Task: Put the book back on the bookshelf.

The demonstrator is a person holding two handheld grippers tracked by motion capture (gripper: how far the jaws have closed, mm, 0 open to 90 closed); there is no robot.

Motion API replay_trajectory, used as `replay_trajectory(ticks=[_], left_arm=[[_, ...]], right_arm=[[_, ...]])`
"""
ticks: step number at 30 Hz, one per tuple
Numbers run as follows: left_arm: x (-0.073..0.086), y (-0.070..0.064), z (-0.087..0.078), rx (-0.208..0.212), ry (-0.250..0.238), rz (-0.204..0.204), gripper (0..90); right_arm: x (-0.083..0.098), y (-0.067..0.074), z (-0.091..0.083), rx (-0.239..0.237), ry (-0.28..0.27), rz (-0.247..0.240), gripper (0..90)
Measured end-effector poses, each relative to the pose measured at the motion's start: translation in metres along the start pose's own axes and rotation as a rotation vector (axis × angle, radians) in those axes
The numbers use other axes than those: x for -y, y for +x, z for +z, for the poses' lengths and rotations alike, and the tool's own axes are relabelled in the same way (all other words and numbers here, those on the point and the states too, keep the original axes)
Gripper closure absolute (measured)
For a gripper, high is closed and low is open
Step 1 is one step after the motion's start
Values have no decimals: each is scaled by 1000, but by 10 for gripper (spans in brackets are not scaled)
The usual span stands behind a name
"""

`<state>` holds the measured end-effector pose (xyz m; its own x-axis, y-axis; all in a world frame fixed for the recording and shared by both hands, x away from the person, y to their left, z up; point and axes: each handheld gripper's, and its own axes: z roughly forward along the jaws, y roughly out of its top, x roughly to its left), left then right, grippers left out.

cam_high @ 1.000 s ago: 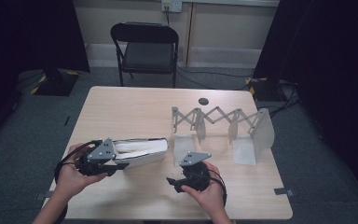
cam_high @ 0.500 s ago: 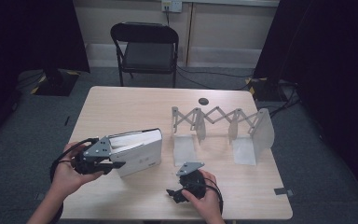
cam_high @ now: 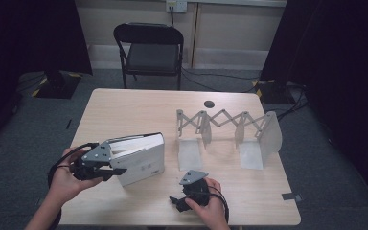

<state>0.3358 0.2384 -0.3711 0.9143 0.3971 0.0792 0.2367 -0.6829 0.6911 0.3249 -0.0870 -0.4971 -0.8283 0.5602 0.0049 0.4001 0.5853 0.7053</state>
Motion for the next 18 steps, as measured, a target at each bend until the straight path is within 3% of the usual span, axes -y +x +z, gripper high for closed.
replay_trajectory(ticks=[6,12,18], left_arm=[[2,-1,-3,6,5,-9,768],[7,7,-6,26,-4,-72,769],[7,7,-5,23,-12,-70,767]], right_arm=[[4,-1,0,-1,-32,-9,117],[4,-1,1,-1,-30,-9,111],[3,0,0,-1,-22,-2,124]])
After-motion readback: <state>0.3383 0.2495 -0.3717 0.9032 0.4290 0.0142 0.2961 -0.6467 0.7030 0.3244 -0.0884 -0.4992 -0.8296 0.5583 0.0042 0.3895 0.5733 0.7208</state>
